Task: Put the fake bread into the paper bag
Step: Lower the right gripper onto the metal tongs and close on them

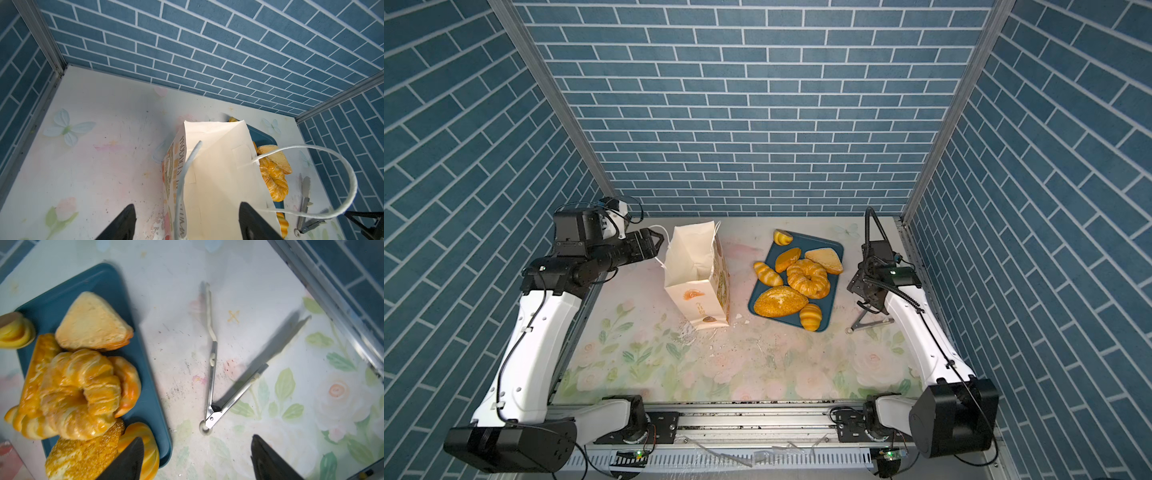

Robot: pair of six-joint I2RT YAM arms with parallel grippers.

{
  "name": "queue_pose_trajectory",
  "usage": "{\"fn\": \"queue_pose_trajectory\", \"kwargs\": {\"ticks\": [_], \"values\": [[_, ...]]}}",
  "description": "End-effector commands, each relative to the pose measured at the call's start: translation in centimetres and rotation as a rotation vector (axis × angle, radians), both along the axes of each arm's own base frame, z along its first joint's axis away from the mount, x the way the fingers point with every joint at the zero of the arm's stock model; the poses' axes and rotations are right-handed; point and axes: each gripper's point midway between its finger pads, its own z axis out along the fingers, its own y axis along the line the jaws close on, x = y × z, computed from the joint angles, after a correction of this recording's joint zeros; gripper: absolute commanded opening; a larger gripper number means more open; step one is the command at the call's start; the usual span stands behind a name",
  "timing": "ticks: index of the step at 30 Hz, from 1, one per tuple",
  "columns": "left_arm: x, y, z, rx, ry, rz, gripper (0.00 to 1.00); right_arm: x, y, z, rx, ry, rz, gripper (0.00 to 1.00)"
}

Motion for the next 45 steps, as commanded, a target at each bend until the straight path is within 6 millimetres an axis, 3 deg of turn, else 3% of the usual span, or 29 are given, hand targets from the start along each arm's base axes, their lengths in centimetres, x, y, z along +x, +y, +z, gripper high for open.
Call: {"fn": "queue_pose_trajectory", "kwargs": {"ticks": [1,9,18,23,31,39,45], "values": [[-0.3,0.7,0.0,0.045,-0.033,0.012,0.82,-1.4,-0.7,-3.7,0.075,0.088,-0.209,0.81],[-1.1,0.8,0.4,0.057,-0.055,0.012,0.84,-0.6,-1.0,-8.3,0.124,0.133,-0.330,0.81],[-0.8,0.9,0.0,0.065,-0.050,0.016,0.84,-1.0,-1.8,-11.3,0.103,0.209,-0.399,0.79],[-0.5,0.9,-0.2,0.063,-0.046,0.020,0.84,0.0,-2.0,-12.1,0.088,0.226,-0.374,0.77],[-0.4,1.2,-0.1,0.070,-0.052,0.032,0.84,-0.3,-1.7,-13.9,0.109,0.269,-0.373,0.76],[-0.7,1.5,-0.4,0.077,-0.047,0.048,0.84,1.3,-1.3,-14.0,0.102,0.224,-0.233,0.57],[-0.9,1.5,-0.2,0.066,-0.060,0.054,0.84,2.8,-0.1,-13.6,0.106,0.216,-0.039,0.51]]}}
